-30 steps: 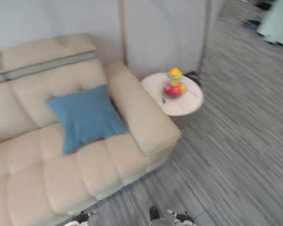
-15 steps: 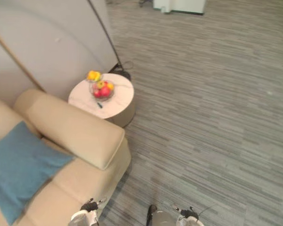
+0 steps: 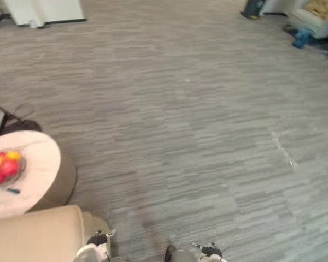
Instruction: Pick up cushions and gather them together orderly.
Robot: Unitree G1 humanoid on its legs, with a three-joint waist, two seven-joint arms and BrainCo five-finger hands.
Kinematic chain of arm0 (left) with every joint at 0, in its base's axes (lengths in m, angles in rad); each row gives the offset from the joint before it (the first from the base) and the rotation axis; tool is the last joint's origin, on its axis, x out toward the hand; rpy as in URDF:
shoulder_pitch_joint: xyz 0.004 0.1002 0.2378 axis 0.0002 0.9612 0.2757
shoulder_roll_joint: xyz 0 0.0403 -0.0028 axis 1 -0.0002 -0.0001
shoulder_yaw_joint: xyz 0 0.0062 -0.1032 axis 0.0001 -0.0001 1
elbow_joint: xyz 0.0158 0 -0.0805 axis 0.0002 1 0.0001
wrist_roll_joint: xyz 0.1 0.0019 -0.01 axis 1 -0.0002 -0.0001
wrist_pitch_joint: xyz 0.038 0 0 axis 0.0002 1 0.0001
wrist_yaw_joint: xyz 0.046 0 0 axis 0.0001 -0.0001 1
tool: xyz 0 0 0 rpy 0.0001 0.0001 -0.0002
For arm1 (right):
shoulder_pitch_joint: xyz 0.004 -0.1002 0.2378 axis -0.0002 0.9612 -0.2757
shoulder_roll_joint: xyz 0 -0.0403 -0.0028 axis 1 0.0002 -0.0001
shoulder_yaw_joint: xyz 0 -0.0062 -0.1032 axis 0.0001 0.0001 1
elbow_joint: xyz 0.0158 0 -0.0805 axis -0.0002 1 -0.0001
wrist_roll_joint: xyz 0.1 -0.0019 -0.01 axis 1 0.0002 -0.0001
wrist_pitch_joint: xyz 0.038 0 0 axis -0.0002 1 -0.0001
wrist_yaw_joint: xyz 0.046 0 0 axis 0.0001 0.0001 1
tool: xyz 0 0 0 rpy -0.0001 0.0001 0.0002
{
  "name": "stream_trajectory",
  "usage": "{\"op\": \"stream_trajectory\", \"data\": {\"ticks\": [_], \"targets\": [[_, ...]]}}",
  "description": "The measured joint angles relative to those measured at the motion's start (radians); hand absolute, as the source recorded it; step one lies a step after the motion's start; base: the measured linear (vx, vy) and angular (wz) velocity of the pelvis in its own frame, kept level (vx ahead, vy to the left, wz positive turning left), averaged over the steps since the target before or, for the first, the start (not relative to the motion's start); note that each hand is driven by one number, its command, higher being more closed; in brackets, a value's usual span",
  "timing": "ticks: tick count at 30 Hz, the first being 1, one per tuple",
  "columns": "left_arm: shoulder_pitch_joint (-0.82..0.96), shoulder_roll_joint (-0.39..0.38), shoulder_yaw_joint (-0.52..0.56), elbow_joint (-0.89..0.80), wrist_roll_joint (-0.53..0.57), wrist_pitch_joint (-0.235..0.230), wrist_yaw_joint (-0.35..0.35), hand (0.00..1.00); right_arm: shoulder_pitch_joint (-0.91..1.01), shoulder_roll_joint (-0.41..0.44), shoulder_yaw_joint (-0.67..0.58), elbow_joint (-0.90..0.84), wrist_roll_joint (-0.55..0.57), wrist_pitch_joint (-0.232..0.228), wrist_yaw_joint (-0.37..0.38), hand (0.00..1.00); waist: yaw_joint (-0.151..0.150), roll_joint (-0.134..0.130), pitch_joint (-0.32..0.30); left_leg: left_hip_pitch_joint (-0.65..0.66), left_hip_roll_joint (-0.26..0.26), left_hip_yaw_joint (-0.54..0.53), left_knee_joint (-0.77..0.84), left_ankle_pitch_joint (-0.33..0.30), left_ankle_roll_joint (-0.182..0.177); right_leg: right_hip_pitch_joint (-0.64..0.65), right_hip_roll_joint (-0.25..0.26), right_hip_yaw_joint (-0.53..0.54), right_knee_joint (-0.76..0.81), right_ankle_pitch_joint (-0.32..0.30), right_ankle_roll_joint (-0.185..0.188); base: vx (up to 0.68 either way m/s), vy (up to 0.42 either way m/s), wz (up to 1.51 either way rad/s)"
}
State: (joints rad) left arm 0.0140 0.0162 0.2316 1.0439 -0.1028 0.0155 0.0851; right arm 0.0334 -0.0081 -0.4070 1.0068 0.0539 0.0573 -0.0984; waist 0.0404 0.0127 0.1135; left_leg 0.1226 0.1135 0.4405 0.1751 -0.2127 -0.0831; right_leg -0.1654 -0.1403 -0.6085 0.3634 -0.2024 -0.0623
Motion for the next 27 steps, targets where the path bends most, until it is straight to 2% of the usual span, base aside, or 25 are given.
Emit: {"op": "stream_trajectory", "data": {"ticks": [1, 2, 4, 5, 6, 7, 8, 9, 10, 11, 13, 14, 15, 16, 17, 18, 19, 21, 22, 23, 24, 25, 27], "targets": [[0.003, 0.002, -0.01, 0.018, 0.0, 0.001, 0.0, 0.0, -0.007, -0.008, 0.0, 0.006, -0.013, -0.001, 0.0, 0.0, 0.0, 0.01, -0.001, 0.012, 0.004, 0.015, 0.003, 0.005, -0.008, 0.011, 0.009, -0.001, -0.002, 0.008, -0.014, 0.23, -0.068, -1.27], [-0.001, 0.002, -0.025, 0.033, 0.0, 0.001, 0.0, 0.0, -0.017, -0.024, -0.001, 0.022, -0.014, -0.005, -0.001, 0.0, -0.003, 0.03, 0.004, 0.014, 0.002, 0.024, 0.039, 0.009, -0.015, 0.023, 0.017, 0.008, -0.019, 0.02, -0.034, 0.19, -0.039, -0.85], [-0.001, 0.001, -0.048, 0.033, 0.002, -0.001, -0.001, 0.0, -0.022, -0.038, -0.015, 0.061, -0.014, 0.001, -0.001, 0.0, -0.003, 0.025, 0.009, 0.005, -0.002, 0.013, 0.074, -0.004, -0.031, 0.056, 0.017, 0.069, -0.059, 0.02, -0.035, 0.17, -0.038, -0.73], [-0.001, -0.002, -0.054, 0.033, 0.004, 0.0, -0.001, 0.0, -0.023, -0.041, -0.039, 0.067, -0.014, 0.001, -0.002, 0.0, -0.011, 0.037, 0.009, 0.002, 0.015, 0.007, 0.119, 0.058, -0.041, 0.074, 0.03, 0.078, -0.063, 0.014, -0.025, 0.16, -0.117, -0.64], [0.001, -0.009, -0.043, 0.026, 0.009, 0.0, 0.0, 0.0, -0.017, -0.042, -0.041, 0.066, -0.013, 0.001, -0.002, 0.0, -0.013, 0.029, 0.015, -0.025, 0.036, -0.003, 0.254, 0.058, -0.041, 0.104, 0.036, 0.098, -0.083, 0.003, -0.008, 0.09, -0.154, -0.65], [0.003, -0.011, -0.002, 0.011, 0.014, -0.001, 0.0, 0.0, -0.009, -0.031, -0.027, 0.049, -0.013, 0.001, -0.002, 0.0, -0.006, 0.036, 0.023, -0.101, 0.092, -0.021, 0.5, 0.095, 0.018, 0.141, 0.061, 0.131, -0.11, -0.015, -0.003, 0.07, -0.097, -1.05], [0.019, -0.014, 0.024, -0.001, 0.006, -0.002, 0.001, 0.0, 0.0, -0.031, -0.009, 0.029, -0.014, 0.002, -0.003, 0.0, 0.012, 0.037, 0.034, -0.188, 0.137, -0.07, 0.701, 0.197, 0.098, 0.17, 0.082, 0.185, -0.119, -0.033, -0.015, 0.06, 0.002, -1.24], [0.021, -0.014, 0.024, -0.02, 0.002, -0.005, 0.002, 0.0, 0.0, -0.029, -0.004, 0.028, -0.013, 0.002, -0.003, 0.0, 0.026, 0.043, 0.034, -0.228, 0.136, -0.118, 0.783, 0.165, 0.086, 0.186, 0.091, 0.22, -0.119, -0.049, -0.027, 0.12, 0.084, -1.33], [0.029, -0.013, 0.022, -0.03, 0.001, -0.007, 0.0, 0.0, -0.013, -0.03, -0.006, 0.03, -0.013, 0.003, -0.007, 0.0, 0.032, 0.044, 0.035, -0.274, 0.118, -0.158, 0.817, 0.082, 0.068, 0.196, 0.097, 0.252, -0.12, -0.056, -0.028, 0.22, 0.118, -1.22], [0.027, -0.012, 0.016, -0.039, 0.0, -0.007, -0.001, 0.0, -0.015, -0.026, -0.018, 0.031, -0.012, 0.01, -0.009, 0.0, 0.032, 0.034, 0.037, -0.328, 0.082, -0.188, 0.767, 0.009, 0.056, 0.204, 0.096, 0.302, -0.124, -0.06, -0.029, 0.21, 0.108, -1.28], [0.033, -0.014, 0.015, -0.069, -0.006, -0.009, 0.0, 0.0, -0.013, -0.023, -0.022, 0.031, -0.011, 0.013, -0.016, 0.0, 0.044, 0.028, 0.041, -0.381, 0.028, -0.221, 0.576, -0.024, 0.05, 0.205, 0.092, 0.387, -0.125, -0.069, -0.02, 0.21, 0.142, -1.34], [0.034, -0.027, 0.018, -0.08, -0.006, -0.009, 0.001, 0.0, -0.012, -0.019, -0.024, 0.03, -0.01, 0.014, -0.022, 0.0, 0.051, 0.028, 0.041, -0.397, -0.005, -0.273, 0.417, -0.014, 0.033, 0.2, 0.091, 0.434, -0.126, -0.076, -0.006, 0.23, 0.202, -1.4], [0.035, -0.029, 0.022, -0.082, -0.006, -0.009, 0.006, 0.0, -0.008, -0.015, -0.037, 0.028, -0.011, 0.013, -0.023, 0.0, 0.059, 0.03, 0.04, -0.395, -0.02, -0.322, 0.294, 0.001, 0.007, 0.2, 0.096, 0.471, -0.126, -0.085, 0.009, 0.31, 0.271, -1.57], [0.039, -0.031, 0.023, -0.081, -0.007, -0.008, 0.011, 0.0, -0.004, -0.024, -0.066, 0.029, -0.01, 0.013, -0.024, 0.0, 0.069, 0.041, 0.031, -0.397, -0.021, -0.39, 0.211, 0.035, -0.002, 0.205, 0.116, 0.526, -0.125, -0.097, 0.027, 0.27, 0.209, -1.27], [0.04, -0.031, 0.024, -0.08, -0.007, -0.008, 0.012, 0.0, -0.003, -0.022, -0.075, 0.031, -0.01, 0.014, -0.026, 0.0, 0.073, 0.038, 0.027, -0.394, -0.025, -0.397, 0.225, 0.058, 0.015, 0.205, 0.118, 0.551, -0.121, -0.104, 0.036, 0.41, 0.271, -1.37], [0.043, -0.018, 0.028, -0.081, -0.003, -0.005, 0.016, 0.0, 0.008, 0.004, -0.082, 0.023, -0.009, 0.016, -0.03, 0.0, 0.073, 0.011, 0.0, -0.375, -0.038, -0.339, 0.227, 0.018, 0.029, 0.201, 0.089, 0.608, -0.116, -0.115, 0.064, 0.49, 0.236, -1.3], [0.039, -0.005, 0.027, -0.08, 0.003, -0.002, 0.021, 0.0, 0.015, 0.02, -0.081, 0.009, -0.007, 0.018, -0.03, 0.0, 0.074, -0.028, -0.014, -0.343, -0.043, -0.28, 0.213, -0.013, 0.034, 0.177, 0.066, 0.641, -0.047, -0.115, 0.085, 0.58, 0.244, -1.6], [0.037, 0.002, 0.027, -0.07, 0.004, 0.002, 0.024, 0.0, 0.023, 0.043, -0.078, -0.016, -0.008, 0.013, -0.026, 0.0, 0.082, -0.029, -0.009, -0.269, -0.044, -0.197, 0.183, -0.043, 0.042, 0.069, 0.042, 0.648, 0.196, -0.1, 0.169, 0.43, 0.186, -1.36], [0.039, 0.006, 0.009, -0.067, 0.008, 0.017, 0.026, 0.0, 0.012, 0.04, -0.08, -0.034, -0.007, 0.012, -0.024, 0.0, 0.07, -0.028, -0.006, -0.195, -0.053, -0.162, 0.151, -0.052, 0.051, -0.012, 0.016, 0.631, 0.388, -0.062, 0.29, 0.39, 0.199, -0.91], [0.036, 0.008, -0.014, -0.055, 0.019, 0.023, 0.027, 0.0, 0.017, 0.034, -0.081, -0.039, -0.007, 0.01, -0.023, 0.0, 0.054, -0.016, 0.001, -0.12, -0.057, -0.146, 0.12, -0.06, 0.055, -0.041, -0.017, 0.574, 0.5, -0.049, 0.298, 0.5, 0.193, -0.58], [0.033, 0.008, -0.02, -0.052, 0.024, 0.023, 0.027, 0.0, 0.02, 0.031, -0.082, -0.039, -0.007, 0.01, -0.022, 0.0, 0.044, -0.013, 0.003, -0.08, -0.06, -0.145, 0.098, -0.06, 0.055, -0.048, -0.041, 0.512, 0.534, -0.051, 0.265, 0.54, 0.126, -0.19], [0.027, 0.005, -0.029, -0.049, 0.025, 0.023, 0.027, 0.0, 0.019, 0.022, -0.084, -0.038, -0.006, 0.008, -0.021, 0.0, 0.032, -0.003, 0.005, -0.006, -0.056, -0.144, 0.04, -0.059, 0.055, -0.064, -0.066, 0.401, 0.534, -0.082, 0.19, 0.47, 0.053, -0.1], [0.007, 0.013, -0.052, -0.043, 0.027, 0.021, 0.03, 0.0, -0.012, 0.004, -0.08, -0.005, -0.006, 0.004, -0.019, 0.0, 0.013, 0.013, 0.013, 0.049, -0.021, -0.135, -0.017, -0.058, 0.053, -0.129, -0.047, 0.279, 0.395, -0.11, 0.116, 0.4, -0.021, -0.11]]}}
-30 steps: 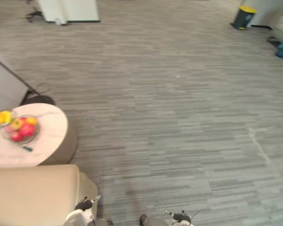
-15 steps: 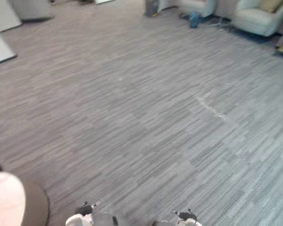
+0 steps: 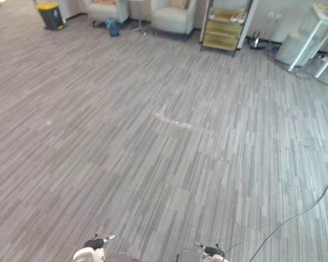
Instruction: Pick up cushions and gather them together orderly.
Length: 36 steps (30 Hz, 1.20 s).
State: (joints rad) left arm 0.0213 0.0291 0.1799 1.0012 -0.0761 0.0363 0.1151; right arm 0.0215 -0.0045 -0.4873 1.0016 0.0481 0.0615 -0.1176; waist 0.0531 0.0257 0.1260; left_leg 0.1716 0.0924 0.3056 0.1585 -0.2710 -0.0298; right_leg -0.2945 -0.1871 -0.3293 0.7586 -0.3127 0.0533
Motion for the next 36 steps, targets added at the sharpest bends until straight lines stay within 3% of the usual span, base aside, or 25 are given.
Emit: {"op": "stream_trajectory", "data": {"ticks": [2, 4, 5, 6, 7, 9, 11, 13, 15, 16, 17, 18, 19, 20, 22, 23, 25, 26, 28, 29, 31, 33, 34, 35, 36], "targets": [[-0.014, 0.002, -0.024, 0.019, 0.007, 0.0, 0.002, 0.0, -0.017, -0.011, 0.0, -0.001, 0.005, -0.005, 0.001, 0.0, -0.005, 0.012, 0.012, 0.024, 0.023, -0.016, -0.02, 0.0, 0.0, -0.068, 0.033, -0.018, -0.181, 0.06, -0.025, 0.51, -0.139, 0.04], [-0.009, 0.017, -0.044, 0.032, 0.011, 0.0, 0.002, 0.0, -0.018, -0.018, 0.0, 0.015, 0.005, -0.003, 0.0, 0.0, -0.01, -0.02, 0.025, 0.069, -0.001, -0.056, -0.016, 0.0, 0.0, -0.077, 0.056, 0.058, -0.427, 0.283, -0.044, 0.64, -0.245, 0.16], [-0.01, 0.002, -0.039, 0.038, 0.014, 0.0, 0.002, 0.0, -0.023, -0.036, -0.014, 0.027, 0.013, -0.004, 0.0, 0.0, -0.018, 0.001, 0.038, 0.099, 0.018, -0.093, 0.0, -0.002, -0.004, -0.057, 0.076, 0.066, -0.393, 0.311, -0.092, 0.47, -0.187, -0.01], [-0.005, -0.006, -0.035, 0.04, 0.016, -0.001, 0.001, 0.0, -0.032, -0.048, -0.022, 0.034, 0.011, -0.004, 0.0, 0.0, -0.015, 0.027, 0.034, 0.074, 0.042, -0.123, 0.076, 0.032, -0.057, -0.045, 0.095, 0.07, -0.379, 0.27, -0.099, 0.46, -0.198, -0.14], [-0.005, -0.012, -0.026, 0.039, 0.016, -0.001, 0.001, 0.0, -0.036, -0.053, -0.024, 0.034, 0.011, -0.004, 0.0, 0.0, -0.015, 0.032, 0.037, 0.057, 0.046, -0.136, 0.129, 0.049, -0.068, -0.041, 0.099, 0.07, -0.374, 0.253, -0.098, 0.54, -0.279, -0.3], [-0.007, -0.041, 0.039, 0.027, 0.017, -0.001, 0.0, 0.0, -0.037, -0.051, -0.019, 0.033, 0.017, 0.001, -0.004, 0.0, -0.013, 0.053, 0.074, -0.126, 0.103, -0.189, 0.582, 0.242, -0.12, 0.075, 0.135, 0.08, -0.422, 0.198, -0.121, 0.64, -0.299, -0.28], [-0.006, -0.041, 0.059, 0.006, 0.015, -0.003, -0.003, 0.0, -0.034, -0.034, -0.016, 0.028, 0.035, 0.005, -0.012, 0.0, -0.006, 0.055, 0.089, -0.24, 0.143, -0.162, 0.837, 0.188, -0.1, 0.208, 0.165, 0.098, -0.489, 0.166, -0.137, 0.51, -0.134, -0.34], [-0.002, -0.029, 0.053, -0.03, 0.015, -0.011, -0.004, 0.0, -0.024, -0.03, 0.013, 0.028, 0.04, 0.008, -0.016, 0.0, 0.014, 0.03, 0.096, -0.339, 0.139, -0.105, 0.864, 0.118, -0.065, 0.318, 0.166, 0.12, -0.552, 0.129, -0.144, 0.46, -0.109, -0.38], [-0.002, -0.028, 0.044, -0.05, 0.014, -0.023, -0.005, 0.0, -0.038, -0.028, 0.007, 0.035, 0.042, 0.008, -0.019, 0.0, 0.02, 0.023, 0.095, -0.42, 0.127, -0.047, 0.721, 0.079, -0.045, 0.385, 0.165, 0.14, -0.603, 0.122, -0.12, 0.39, -0.055, -0.34], [-0.003, -0.029, 0.039, -0.06, 0.014, -0.027, -0.004, 0.0, -0.052, -0.026, -0.004, 0.033, 0.042, 0.007, -0.02, 0.0, 0.026, 0.023, 0.095, -0.458, 0.096, -0.031, 0.526, 0.078, -0.037, 0.424, 0.161, 0.161, -0.639, 0.111, -0.104, 0.5, 0.01, -0.52], [-0.002, -0.034, 0.039, -0.065, 0.016, -0.028, -0.003, 0.0, -0.056, -0.03, -0.011, 0.031, 0.042, 0.006, -0.02, 0.0, 0.034, 0.02, 0.093, -0.466, 0.043, -0.049, 0.297, 0.102, -0.047, 0.462, 0.153, 0.181, -0.671, 0.101, -0.086, 0.53, 0.04, -0.53], [-0.002, -0.034, 0.038, -0.065, 0.016, -0.028, -0.002, 0.0, -0.056, -0.032, -0.012, 0.03, 0.042, 0.005, -0.02, 0.0, 0.037, 0.02, 0.092, -0.464, 0.027, -0.062, 0.221, 0.123, -0.053, 0.475, 0.151, 0.188, -0.683, 0.097, -0.081, 0.7, 0.135, -0.59], [-0.002, -0.036, 0.035, -0.066, 0.014, -0.028, 0.0, 0.0, -0.057, -0.043, -0.013, 0.036, 0.041, 0.004, -0.02, 0.0, 0.052, 0.024, 0.088, -0.472, -0.004, -0.108, 0.06, 0.199, -0.067, 0.517, 0.156, 0.214, -0.724, 0.078, -0.058, 0.62, 0.169, -0.68], [-0.006, -0.03, 0.028, -0.066, 0.014, -0.028, -0.002, 0.0, -0.049, -0.038, -0.015, 0.038, 0.041, 0.007, -0.021, 0.0, 0.063, -0.003, 0.075, -0.472, -0.031, -0.132, 0.087, 0.29, -0.03, 0.539, 0.134, 0.241, -0.724, 0.048, -0.033, 0.78, 0.211, -0.71], [-0.007, 0.001, 0.02, -0.048, 0.023, -0.02, -0.002, 0.0, -0.041, -0.012, -0.015, 0.036, 0.041, 0.006, -0.019, 0.0, 0.049, -0.054, 0.039, -0.455, -0.07, -0.119, 0.097, 0.263, 0.026, 0.497, 0.08, 0.263, -0.598, 0.02, 0.0, 0.63, 0.152, -0.4], [-0.011, 0.01, 0.017, -0.036, 0.027, -0.018, -0.003, 0.0, -0.042, -0.005, -0.014, 0.037, 0.04, 0.005, -0.019, 0.0, 0.049, -0.07, 0.039, -0.416, -0.076, -0.095, 0.095, 0.239, 0.026, 0.423, 0.063, 0.286, -0.406, 0.019, 0.034, 0.65, 0.168, -0.37], [-0.013, 0.032, -0.019, -0.02, 0.034, -0.014, -0.003, 0.0, -0.043, 0.003, 0.002, 0.045, 0.038, 0.007, -0.017, 0.0, 0.036, -0.077, 0.048, -0.289, -0.079, -0.081, 0.069, 0.18, 0.04, 0.262, 0.028, 0.3, 0.035, 0.115, 0.223, 0.74, 0.194, -0.22], [-0.013, 0.035, -0.036, -0.009, 0.034, -0.004, -0.002, 0.0, -0.036, 0.004, 0.009, 0.045, 0.038, 0.007, -0.016, 0.0, 0.026, -0.07, 0.053, -0.219, -0.079, -0.085, 0.047, 0.167, 0.045, 0.232, 0.009, 0.264, 0.139, 0.11, 0.205, 0.59, 0.139, 0.0], [-0.004, 0.034, -0.062, -0.002, 0.033, 0.0, -0.001, 0.0, -0.033, 0.002, 0.031, 0.041, 0.036, 0.005, -0.013, 0.0, 0.014, -0.041, 0.069, -0.081, -0.069, -0.08, -0.023, 0.162, 0.049, 0.192, -0.037, 0.151, 0.185, 0.071, 0.121, 0.48, 0.073, -0.09], [-0.008, 0.037, -0.081, 0.005, 0.033, 0.0, 0.002, 0.0, -0.041, -0.008, 0.041, 0.038, 0.034, 0.002, -0.01, 0.0, 0.007, -0.026, 0.071, 0.005, -0.053, -0.067, -0.077, 0.162, 0.049, 0.15, -0.049, 0.06, 0.121, 0.042, 0.056, 0.58, 0.001, -0.1], [-0.017, 0.045, -0.093, 0.009, 0.033, -0.003, 0.009, 0.0, -0.056, -0.013, 0.041, 0.039, 0.034, -0.001, -0.01, 0.0, 0.0, -0.027, 0.073, 0.04, -0.038, -0.068, -0.087, 0.162, 0.049, 0.081, -0.037, -0.006, -0.068, 0.047, 0.025, 0.48, -0.069, 0.07], [-0.016, 0.041, -0.101, 0.01, 0.033, -0.002, 0.009, 0.0, -0.054, -0.021, 0.038, 0.042, 0.036, -0.001, -0.011, 0.0, -0.008, -0.027, 0.074, 0.08, -0.025, -0.073, -0.088, 0.146, 0.027, 0.021, 0.014, -0.001, -0.434, 0.205, -0.008, 0.56, -0.204, 0.29], [-0.012, 0.041, -0.1, 0.01, 0.033, -0.002, 0.01, 0.0, -0.051, -0.022, 0.037, 0.042, 0.039, -0.002, -0.011, 0.0, -0.01, -0.031, 0.072, 0.092, -0.026, -0.076, -0.088, 0.134, 0.018, 0.018, 0.02, 0.013, -0.503, 0.248, -0.008, 0.57, -0.253, 0.39], [0.005, 0.042, -0.1, 0.011, 0.034, -0.001, 0.01, 0.0, -0.038, -0.03, 0.037, 0.043, 0.038, -0.001, -0.012, 0.0, -0.019, -0.054, 0.067, 0.137, -0.04, -0.103, -0.087, 0.086, -0.016, 0.018, 0.029, 0.054, -0.637, 0.352, 0.005, 0.6, -0.284, 0.36], [0.002, 0.028, -0.086, 0.026, 0.033, -0.003, 0.012, 0.0, -0.031, -0.053, 0.035, 0.056, 0.038, 0.001, -0.011, 0.0, -0.026, -0.022, 0.077, 0.181, -0.017, -0.133, -0.082, 0.048, -0.041, 0.009, 0.054, 0.08, -0.55, 0.433, -0.061, 0.59, -0.28, 0.21]]}}
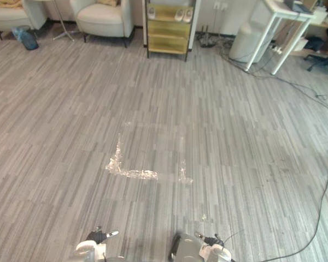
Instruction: Pick up cushions and gather them together orderly.
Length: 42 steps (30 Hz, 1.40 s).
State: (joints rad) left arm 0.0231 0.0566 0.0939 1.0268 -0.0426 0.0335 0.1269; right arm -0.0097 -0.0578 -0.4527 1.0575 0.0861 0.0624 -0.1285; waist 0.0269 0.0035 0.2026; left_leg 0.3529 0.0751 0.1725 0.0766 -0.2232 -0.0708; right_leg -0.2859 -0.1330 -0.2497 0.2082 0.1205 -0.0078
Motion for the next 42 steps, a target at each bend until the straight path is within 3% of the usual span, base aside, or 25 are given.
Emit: {"op": "stream_trajectory", "data": {"ticks": [2, 4, 5, 6, 7, 9, 11, 14, 15, 16, 17, 19, 20, 22, 23, 25, 26, 30, 32, 33, 34, 36, 38, 40, 42], "targets": [[0.002, -0.018, -0.001, 0.007, 0.001, 0.002, -0.003, 0.0, -0.021, -0.025, -0.016, 0.018, -0.001, 0.001, 0.001, 0.0, 0.003, 0.042, -0.015, -0.048, 0.047, -0.024, 0.149, 0.001, -0.001, -0.024, 0.031, -0.001, 0.094, -0.105, -0.009, 0.5, -0.277, -0.2], [-0.003, -0.036, 0.01, 0.006, 0.001, 0.001, -0.005, 0.0, -0.019, -0.022, -0.036, 0.018, 0.002, -0.002, 0.001, 0.0, -0.005, 0.072, -0.007, -0.183, 0.109, -0.094, 0.473, 0.058, -0.077, 0.042, 0.07, -0.02, 0.083, -0.153, -0.018, 0.48, -0.287, -0.04], [-0.003, -0.04, 0.021, -0.002, 0.001, 0.0, -0.009, 0.0, -0.013, -0.02, -0.029, 0.019, 0.002, 0.001, -0.004, 0.0, -0.008, 0.076, 0.001, -0.276, 0.153, -0.113, 0.689, 0.131, -0.119, 0.111, 0.101, -0.025, 0.041, -0.172, -0.037, 0.4, -0.179, 0.09], [-0.004, -0.04, 0.03, -0.003, 0.0, -0.001, -0.011, 0.0, -0.014, -0.021, -0.023, 0.019, 0.002, 0.001, -0.004, 0.0, -0.005, 0.078, 0.003, -0.303, 0.165, -0.106, 0.755, 0.122, -0.112, 0.139, 0.111, -0.023, 0.025, -0.178, -0.046, 0.5, -0.164, -0.02], [-0.003, -0.033, 0.042, -0.015, -0.001, -0.005, -0.017, 0.0, -0.009, -0.021, -0.014, 0.022, 0.002, 0.001, -0.008, 0.0, 0.006, 0.068, 0.014, -0.376, 0.175, -0.064, 0.864, 0.064, -0.067, 0.229, 0.119, -0.015, -0.023, -0.195, -0.054, 0.47, -0.125, -0.06], [-0.003, -0.031, 0.037, -0.034, -0.001, -0.008, -0.018, 0.0, -0.009, -0.024, -0.022, 0.035, 0.003, 0.003, -0.008, 0.0, 0.013, 0.057, 0.016, -0.448, 0.17, 0.021, 0.823, 0.009, -0.048, 0.309, 0.11, -0.016, -0.083, -0.194, -0.049, 0.45, -0.111, -0.13], [-0.007, -0.033, 0.036, -0.047, -0.001, -0.018, -0.02, 0.0, -0.013, -0.023, -0.037, 0.029, 0.004, 0.005, -0.01, 0.0, 0.033, 0.057, 0.015, -0.504, 0.134, 0.119, 0.559, -0.008, -0.024, 0.365, 0.091, -0.003, -0.12, -0.211, -0.025, 0.4, -0.012, -0.24], [-0.003, -0.046, 0.037, -0.044, 0.0, -0.019, -0.016, 0.0, -0.008, -0.028, -0.036, 0.021, 0.003, 0.005, -0.009, 0.0, 0.04, 0.079, 0.001, -0.524, 0.029, 0.083, 0.099, 0.126, -0.028, 0.428, 0.076, 0.017, -0.153, -0.256, 0.032, 0.46, 0.119, -0.19], [0.0, -0.047, 0.037, -0.041, 0.0, -0.019, -0.016, 0.0, -0.008, -0.031, -0.036, 0.021, 0.003, 0.005, -0.009, 0.0, 0.043, 0.085, -0.003, -0.526, 0.025, 0.067, 0.08, 0.178, -0.018, 0.436, 0.081, 0.023, -0.153, -0.265, 0.04, 0.51, 0.19, -0.36], [-0.005, -0.044, 0.045, -0.036, 0.001, -0.018, -0.017, 0.0, -0.011, -0.018, -0.034, 0.024, 0.002, 0.008, -0.009, 0.0, 0.051, 0.077, -0.01, -0.505, 0.009, 0.048, 0.086, 0.263, 0.045, 0.465, 0.075, 0.049, -0.153, -0.286, 0.066, 0.53, 0.164, -0.26], [-0.008, -0.03, 0.043, -0.034, 0.004, -0.014, -0.018, 0.0, -0.008, 0.002, -0.028, 0.025, 0.002, 0.008, -0.008, 0.0, 0.05, 0.037, -0.03, -0.502, -0.019, 0.066, 0.089, 0.24, 0.066, 0.464, 0.042, 0.052, -0.149, -0.294, 0.081, 0.53, 0.141, -0.24], [-0.01, -0.015, 0.044, -0.032, 0.003, -0.01, -0.019, 0.0, -0.007, 0.013, -0.028, 0.026, 0.001, 0.008, -0.007, 0.0, 0.053, 0.012, -0.037, -0.501, -0.033, 0.08, 0.111, 0.203, 0.072, 0.462, 0.019, 0.062, -0.127, -0.303, 0.095, 0.49, 0.118, -0.16], [-0.011, -0.01, 0.044, -0.03, 0.001, -0.004, -0.02, 0.0, -0.015, 0.011, -0.025, 0.026, -0.004, 0.008, -0.007, 0.0, 0.06, 0.01, -0.036, -0.469, -0.036, 0.096, 0.153, 0.131, 0.081, 0.427, -0.004, 0.095, 0.022, -0.319, 0.12, 0.52, 0.184, -0.31], [-0.011, -0.007, 0.032, -0.022, 0.001, 0.0, -0.021, 0.0, -0.014, 0.009, -0.008, 0.028, -0.006, 0.007, -0.005, 0.0, 0.058, 0.019, -0.034, -0.404, -0.034, 0.103, 0.15, 0.087, 0.083, 0.333, -0.028, 0.12, 0.301, -0.315, 0.181, 0.39, 0.161, -0.15], [-0.012, 0.007, 0.007, -0.012, -0.001, 0.003, -0.021, 0.0, -0.015, 0.014, 0.002, 0.029, -0.006, 0.008, 0.0, 0.0, 0.057, 0.029, -0.025, -0.34, -0.04, 0.094, 0.138, 0.054, 0.08, 0.255, -0.052, 0.117, 0.517, -0.304, 0.236, 0.4, 0.105, 0.15], [-0.008, 0.012, -0.026, -0.009, -0.001, 0.003, -0.021, 0.0, -0.004, 0.014, 0.006, 0.029, -0.006, 0.008, 0.002, 0.0, 0.053, 0.029, -0.024, -0.249, -0.049, 0.086, 0.091, 0.042, 0.079, 0.207, -0.076, 0.076, 0.61, -0.357, 0.193, 0.4, 0.061, 0.25], [-0.007, 0.021, -0.043, 0.002, -0.001, 0.002, -0.019, 0.0, 0.0, 0.008, 0.009, 0.025, -0.006, 0.005, 0.003, 0.0, 0.037, 0.032, -0.023, -0.2, -0.05, 0.072, 0.053, 0.041, 0.079, 0.169, -0.088, 0.014, 0.582, -0.385, 0.146, 0.34, -0.003, 0.42], [-0.016, 0.022, -0.042, 0.005, 0.0, 0.002, -0.018, 0.0, -0.019, -0.004, 0.003, 0.017, -0.005, -0.005, 0.007, 0.0, 0.017, 0.043, -0.008, -0.13, -0.029, 0.013, 0.012, 0.012, 0.065, 0.07, -0.065, -0.018, 0.333, -0.353, 0.096, 0.38, -0.117, 0.48], [-0.006, 0.022, -0.033, 0.005, 0.001, 0.002, -0.017, 0.0, -0.018, -0.018, 0.003, 0.018, -0.005, -0.003, 0.009, 0.0, 0.017, 0.048, -0.001, -0.078, 0.007, -0.021, 0.013, -0.042, 0.029, 0.065, -0.01, 0.041, 0.06, -0.194, 0.102, 0.47, -0.307, 0.41], [0.001, 0.027, -0.033, 0.005, 0.001, 0.001, -0.017, 0.0, -0.015, -0.018, 0.001, 0.021, -0.005, -0.002, 0.009, 0.0, 0.017, 0.043, -0.001, -0.072, 0.005, -0.028, 0.015, -0.054, 0.028, 0.06, -0.008, 0.058, 0.042, -0.152, 0.1, 0.45, -0.314, 0.49], [0.004, 0.029, -0.032, 0.009, 0.002, 0.002, -0.018, 0.0, -0.008, -0.025, -0.009, 0.024, -0.005, 0.001, 0.01, 0.0, 0.011, 0.042, -0.007, -0.052, 0.015, -0.052, 0.027, -0.073, 0.021, 0.06, 0.008, 0.068, 0.084, -0.11, 0.061, 0.38, -0.236, 0.25], [0.007, -0.001, -0.012, 0.01, 0.002, 0.001, -0.022, 0.0, -0.008, -0.035, -0.037, 0.029, -0.006, 0.006, 0.009, 0.0, 0.012, 0.085, -0.023, -0.132, 0.066, -0.082, 0.229, -0.069, 0.012, 0.067, 0.036, 0.051, 0.121, -0.175, 0.022, 0.5, -0.324, 0.03], [-0.008, -0.035, 0.005, 0.014, 0.0, 0.001, -0.023, 0.0, -0.004, -0.038, -0.054, 0.029, -0.004, 0.007, 0.009, 0.0, 0.012, 0.111, -0.008, -0.301, 0.13, -0.09, 0.613, 0.004, -0.084, 0.169, 0.074, 0.031, 0.042, -0.189, -0.006, 0.52, -0.318, -0.01], [-0.013, -0.049, -0.005, 0.002, 0.004, 0.0, -0.031, 0.0, 0.018, -0.038, -0.055, 0.033, 0.002, 0.006, 0.002, 0.0, 0.014, 0.105, 0.0, -0.356, 0.156, -0.013, 0.712, -0.031, -0.05, 0.31, 0.079, 0.014, -0.052, -0.193, -0.012, 0.51, -0.183, 0.19], [-0.013, -0.045, -0.005, -0.009, 0.004, -0.006, -0.033, 0.0, 0.029, -0.039, -0.056, 0.036, 0.006, 0.006, -0.001, 0.0, 0.016, 0.096, -0.002, -0.394, 0.138, 0.03, 0.647, -0.035, -0.048, 0.361, 0.067, 0.004, -0.093, -0.193, -0.012, 0.27, -0.072, 0.04]]}}
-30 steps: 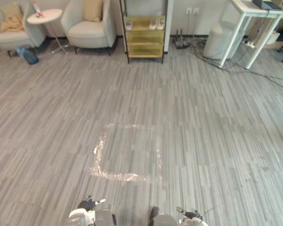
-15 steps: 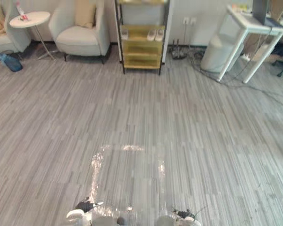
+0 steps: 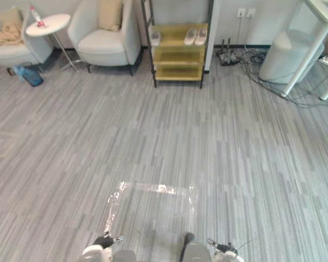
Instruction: Pick up cushions and gather them together orderly.
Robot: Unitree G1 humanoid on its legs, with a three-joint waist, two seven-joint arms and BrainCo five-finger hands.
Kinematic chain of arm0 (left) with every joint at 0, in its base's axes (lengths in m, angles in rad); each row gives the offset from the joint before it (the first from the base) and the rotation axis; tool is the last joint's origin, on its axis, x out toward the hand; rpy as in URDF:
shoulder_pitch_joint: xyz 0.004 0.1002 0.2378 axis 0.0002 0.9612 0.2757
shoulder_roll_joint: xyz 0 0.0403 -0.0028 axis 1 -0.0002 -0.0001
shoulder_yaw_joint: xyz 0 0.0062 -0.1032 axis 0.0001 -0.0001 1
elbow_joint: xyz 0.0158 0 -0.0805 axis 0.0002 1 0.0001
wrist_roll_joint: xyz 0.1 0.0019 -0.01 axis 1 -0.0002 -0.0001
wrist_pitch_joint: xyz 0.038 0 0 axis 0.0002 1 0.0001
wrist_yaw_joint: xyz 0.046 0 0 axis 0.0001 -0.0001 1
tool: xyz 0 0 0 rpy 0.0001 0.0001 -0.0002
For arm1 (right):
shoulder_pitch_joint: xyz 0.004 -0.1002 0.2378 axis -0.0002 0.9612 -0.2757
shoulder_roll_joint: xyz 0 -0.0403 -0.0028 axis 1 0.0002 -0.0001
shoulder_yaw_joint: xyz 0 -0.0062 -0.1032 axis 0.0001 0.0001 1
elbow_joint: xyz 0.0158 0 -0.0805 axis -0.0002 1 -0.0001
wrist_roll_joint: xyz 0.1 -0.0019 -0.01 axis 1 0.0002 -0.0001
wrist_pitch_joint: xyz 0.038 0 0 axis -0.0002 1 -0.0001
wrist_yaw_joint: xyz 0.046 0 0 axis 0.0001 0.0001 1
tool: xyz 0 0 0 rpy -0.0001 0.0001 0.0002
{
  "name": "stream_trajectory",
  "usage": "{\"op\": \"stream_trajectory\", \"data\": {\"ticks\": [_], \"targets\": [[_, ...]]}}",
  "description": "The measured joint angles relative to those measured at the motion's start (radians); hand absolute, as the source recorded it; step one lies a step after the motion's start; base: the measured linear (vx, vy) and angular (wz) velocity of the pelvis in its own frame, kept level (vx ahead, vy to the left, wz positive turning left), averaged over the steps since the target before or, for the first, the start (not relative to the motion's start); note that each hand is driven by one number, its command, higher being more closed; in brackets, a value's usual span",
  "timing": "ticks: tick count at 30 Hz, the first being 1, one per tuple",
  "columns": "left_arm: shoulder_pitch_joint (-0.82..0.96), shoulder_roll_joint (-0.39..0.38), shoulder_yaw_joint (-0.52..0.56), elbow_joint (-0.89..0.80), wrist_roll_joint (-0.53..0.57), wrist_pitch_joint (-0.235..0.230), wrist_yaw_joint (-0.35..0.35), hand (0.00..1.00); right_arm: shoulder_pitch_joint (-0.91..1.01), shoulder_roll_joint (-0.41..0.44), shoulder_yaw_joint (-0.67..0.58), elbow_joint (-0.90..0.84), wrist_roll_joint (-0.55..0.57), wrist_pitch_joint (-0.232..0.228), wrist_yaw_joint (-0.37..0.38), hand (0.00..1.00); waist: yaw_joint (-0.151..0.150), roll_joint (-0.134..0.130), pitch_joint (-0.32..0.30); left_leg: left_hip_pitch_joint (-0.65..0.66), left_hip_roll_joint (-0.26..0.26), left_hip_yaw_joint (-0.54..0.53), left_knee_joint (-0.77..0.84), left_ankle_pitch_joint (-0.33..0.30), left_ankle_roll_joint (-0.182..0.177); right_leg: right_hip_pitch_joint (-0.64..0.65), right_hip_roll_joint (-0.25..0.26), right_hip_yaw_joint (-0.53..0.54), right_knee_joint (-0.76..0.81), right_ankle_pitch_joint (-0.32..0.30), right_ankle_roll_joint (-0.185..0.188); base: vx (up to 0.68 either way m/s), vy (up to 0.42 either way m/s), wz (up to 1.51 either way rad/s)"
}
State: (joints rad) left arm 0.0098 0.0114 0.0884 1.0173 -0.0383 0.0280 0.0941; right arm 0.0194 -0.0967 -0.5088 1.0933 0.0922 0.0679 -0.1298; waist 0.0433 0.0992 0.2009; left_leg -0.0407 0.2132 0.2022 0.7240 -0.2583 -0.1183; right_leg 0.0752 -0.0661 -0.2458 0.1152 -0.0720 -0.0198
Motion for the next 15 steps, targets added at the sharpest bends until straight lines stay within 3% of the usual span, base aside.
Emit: {"op": "stream_trajectory", "data": {"ticks": [2, 3, 4, 5, 6, 9, 15], "targets": [[-0.002, 0.002, 0.0, -0.008, -0.001, 0.0, 0.0, 0.0, -0.008, -0.001, -0.003, -0.007, 0.022, -0.002, -0.003, 0.0, 0.009, -0.003, 0.0, -0.047, -0.039, 0.003, -0.179, 0.007, 0.007, 0.032, -0.012, 0.002, -0.029, -0.002, 0.005, 0.23, 0.003, -0.12], [-0.006, 0.002, 0.0, -0.01, -0.001, 0.001, 0.001, 0.0, -0.009, 0.0, -0.011, -0.012, 0.029, -0.003, -0.003, 0.0, 0.012, -0.002, -0.001, -0.057, -0.073, -0.03, -0.35, 0.055, 0.014, 0.046, -0.023, 0.003, -0.032, -0.014, 0.025, 0.29, 0.059, -0.04], [-0.004, -0.002, 0.0, -0.006, -0.001, 0.003, 0.001, 0.0, -0.004, -0.002, -0.018, -0.013, 0.029, -0.003, -0.002, 0.0, 0.012, 0.007, -0.006, -0.059, -0.097, -0.069, -0.472, 0.16, 0.007, 0.059, -0.014, 0.004, -0.031, -0.03, 0.049, 0.32, 0.101, 0.01], [-0.001, -0.004, 0.0, -0.006, -0.002, 0.002, 0.001, 0.0, 0.003, -0.001, -0.023, -0.009, 0.028, -0.002, -0.002, 0.0, 0.014, 0.012, -0.007, -0.057, -0.105, -0.106, -0.499, 0.237, 0.027, 0.078, -0.004, 0.012, -0.031, -0.05, 0.069, 0.31, 0.123, 0.11], [0.002, 0.014, -0.01, -0.008, -0.001, 0.001, 0.003, 0.0, 0.012, 0.027, -0.02, -0.011, 0.027, 0.001, -0.003, 0.0, 0.014, -0.024, -0.018, -0.032, -0.131, -0.105, -0.524, 0.234, 0.032, 0.087, -0.034, 0.014, -0.023, -0.068, 0.085, 0.24, 0.102, 0.09], [0.001, 0.042, -0.009, -0.007, -0.002, 0.001, 0.002, 0.0, 0.011, 0.06, -0.018, -0.015, 0.026, 0.001, -0.001, 0.0, 0.018, -0.072, -0.023, 0.007, -0.173, -0.101, -0.584, 0.237, 0.043, 0.095, -0.074, 0.015, -0.011, -0.087, 0.098, 0.22, 0.074, 0.1], [0.012, 0.052, -0.029, 0.0, 0.0, 0.004, 0.0, 0.0, 0.024, 0.06, -0.015, -0.016, 0.026, 0.001, 0.002, 0.0, 0.017, -0.077, -0.033, 0.115, -0.216, -0.104, -0.728, 0.278, 0.066, 0.136, -0.101, 0.01, -0.013, -0.101, 0.107, 0.08, 0.008, 0.01]]}}
